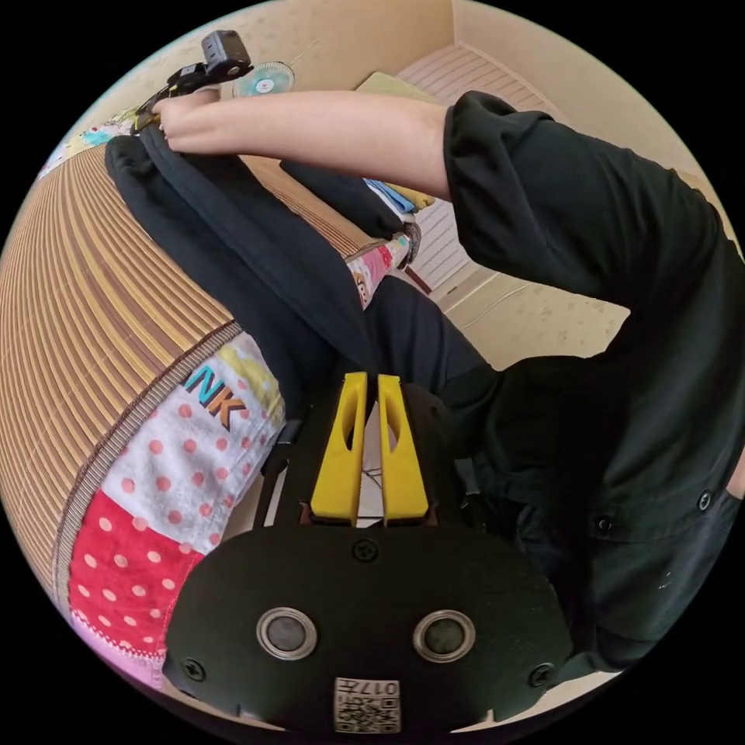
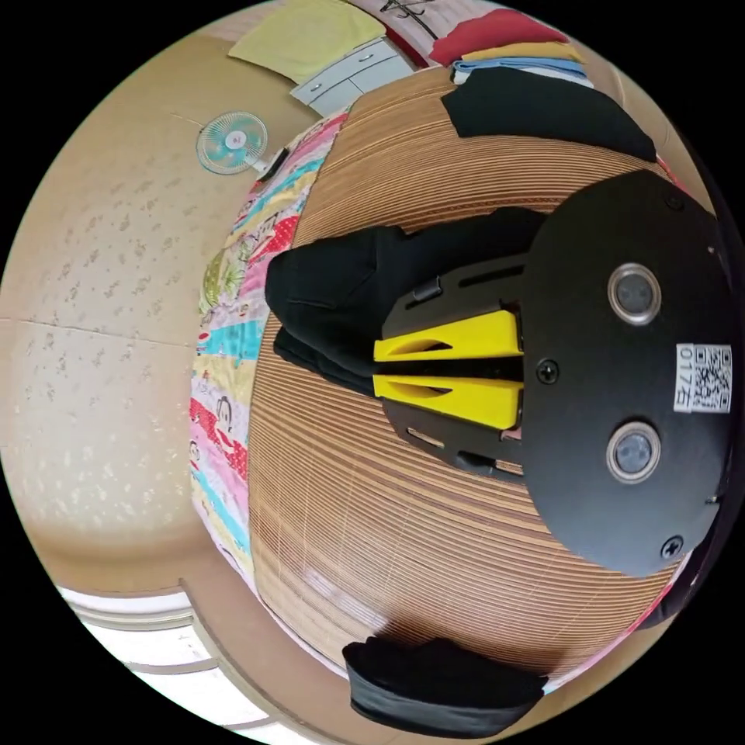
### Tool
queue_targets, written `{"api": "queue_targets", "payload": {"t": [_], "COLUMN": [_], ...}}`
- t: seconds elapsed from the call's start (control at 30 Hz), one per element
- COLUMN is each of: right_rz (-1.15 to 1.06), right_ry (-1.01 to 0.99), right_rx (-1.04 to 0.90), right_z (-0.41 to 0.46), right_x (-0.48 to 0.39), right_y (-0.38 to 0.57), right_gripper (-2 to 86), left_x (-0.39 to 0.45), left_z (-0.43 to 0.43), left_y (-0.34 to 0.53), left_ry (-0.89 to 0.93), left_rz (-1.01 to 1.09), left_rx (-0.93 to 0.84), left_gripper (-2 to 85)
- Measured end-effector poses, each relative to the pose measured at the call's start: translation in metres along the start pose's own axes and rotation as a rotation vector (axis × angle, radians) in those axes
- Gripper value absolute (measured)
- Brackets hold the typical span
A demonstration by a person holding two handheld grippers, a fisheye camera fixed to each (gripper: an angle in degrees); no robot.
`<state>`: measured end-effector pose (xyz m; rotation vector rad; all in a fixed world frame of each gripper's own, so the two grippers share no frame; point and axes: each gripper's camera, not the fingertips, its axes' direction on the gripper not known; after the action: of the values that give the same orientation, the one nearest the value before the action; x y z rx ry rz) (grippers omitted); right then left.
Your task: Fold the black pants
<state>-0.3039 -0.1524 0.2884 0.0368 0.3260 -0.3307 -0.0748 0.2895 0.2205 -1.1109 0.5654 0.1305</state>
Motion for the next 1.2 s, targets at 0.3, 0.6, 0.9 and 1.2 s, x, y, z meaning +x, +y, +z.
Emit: {"api": "queue_targets", "payload": {"t": [0.3,0.6,0.9,1.2], "right_rz": [-0.013,-0.121,0.107,0.047], "right_ry": [-0.489,-0.494,-0.764,-0.819], "right_rx": [-0.101,-0.144,-0.180,-0.116], "right_z": [-0.022,-0.151,-0.164,-0.175], "right_x": [0.060,0.147,0.216,0.222], "right_y": [0.015,0.187,0.354,0.376], "right_gripper": [4.6,7.1,9.8,3.9], "left_x": [-0.022,-0.006,-0.003,-0.022], "left_z": [-0.026,-0.029,0.000,-0.028], "left_y": [0.014,0.000,-0.021,0.013], "left_ry": [0.016,-0.163,-0.202,-0.217], "left_rz": [-0.162,-0.190,-0.223,-0.358], "left_rx": [0.151,0.306,0.268,0.265], "left_gripper": [6.8,10.4,6.8,4.2]}}
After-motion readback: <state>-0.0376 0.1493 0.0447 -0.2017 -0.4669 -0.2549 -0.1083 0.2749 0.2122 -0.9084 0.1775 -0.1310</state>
